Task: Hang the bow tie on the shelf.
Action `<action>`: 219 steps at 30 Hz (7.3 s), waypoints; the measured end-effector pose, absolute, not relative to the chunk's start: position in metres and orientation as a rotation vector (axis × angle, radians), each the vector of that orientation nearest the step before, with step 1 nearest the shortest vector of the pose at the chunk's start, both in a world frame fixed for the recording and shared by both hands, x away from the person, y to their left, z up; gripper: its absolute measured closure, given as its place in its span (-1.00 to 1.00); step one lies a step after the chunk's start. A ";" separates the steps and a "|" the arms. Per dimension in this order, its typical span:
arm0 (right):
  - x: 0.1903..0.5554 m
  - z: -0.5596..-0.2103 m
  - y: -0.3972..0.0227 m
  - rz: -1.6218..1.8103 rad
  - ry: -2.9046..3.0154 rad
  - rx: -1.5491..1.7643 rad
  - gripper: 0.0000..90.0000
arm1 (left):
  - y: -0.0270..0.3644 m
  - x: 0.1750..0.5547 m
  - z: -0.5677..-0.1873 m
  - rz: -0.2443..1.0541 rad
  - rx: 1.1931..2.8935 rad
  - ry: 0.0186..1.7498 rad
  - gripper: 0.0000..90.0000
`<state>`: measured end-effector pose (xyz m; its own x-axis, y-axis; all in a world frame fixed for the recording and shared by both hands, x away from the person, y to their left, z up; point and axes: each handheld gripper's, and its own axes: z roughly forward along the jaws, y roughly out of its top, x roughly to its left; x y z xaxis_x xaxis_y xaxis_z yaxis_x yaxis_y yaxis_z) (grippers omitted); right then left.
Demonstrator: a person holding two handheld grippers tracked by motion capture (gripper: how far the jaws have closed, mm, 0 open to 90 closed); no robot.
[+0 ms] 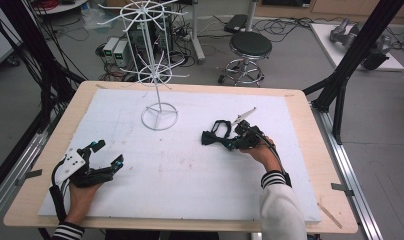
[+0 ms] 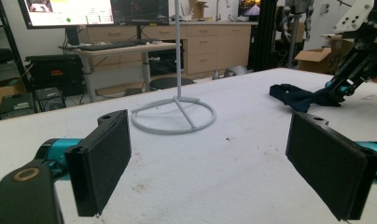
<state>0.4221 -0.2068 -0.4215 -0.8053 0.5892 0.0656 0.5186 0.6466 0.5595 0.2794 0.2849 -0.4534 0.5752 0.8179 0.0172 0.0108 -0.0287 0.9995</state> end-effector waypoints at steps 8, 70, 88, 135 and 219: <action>0.421 -0.418 -0.204 0.915 2.715 0.902 0.84 | 0.285 0.279 -0.453 0.754 1.466 0.747 -0.68; 0.404 -0.360 -0.209 1.629 1.957 0.974 0.81 | 0.285 0.279 -0.453 0.758 1.473 0.742 -0.68; 0.415 -0.337 -0.189 1.650 1.942 0.931 0.81 | 0.285 0.279 -0.453 0.754 1.467 0.745 -0.68; 0.436 -0.292 -0.132 1.594 1.925 0.861 0.80 | 0.285 0.279 -0.453 0.750 1.468 0.742 -0.68; 0.437 -0.304 -0.111 1.499 2.140 0.841 -0.75 | 0.285 0.279 -0.454 0.761 1.463 0.746 -0.68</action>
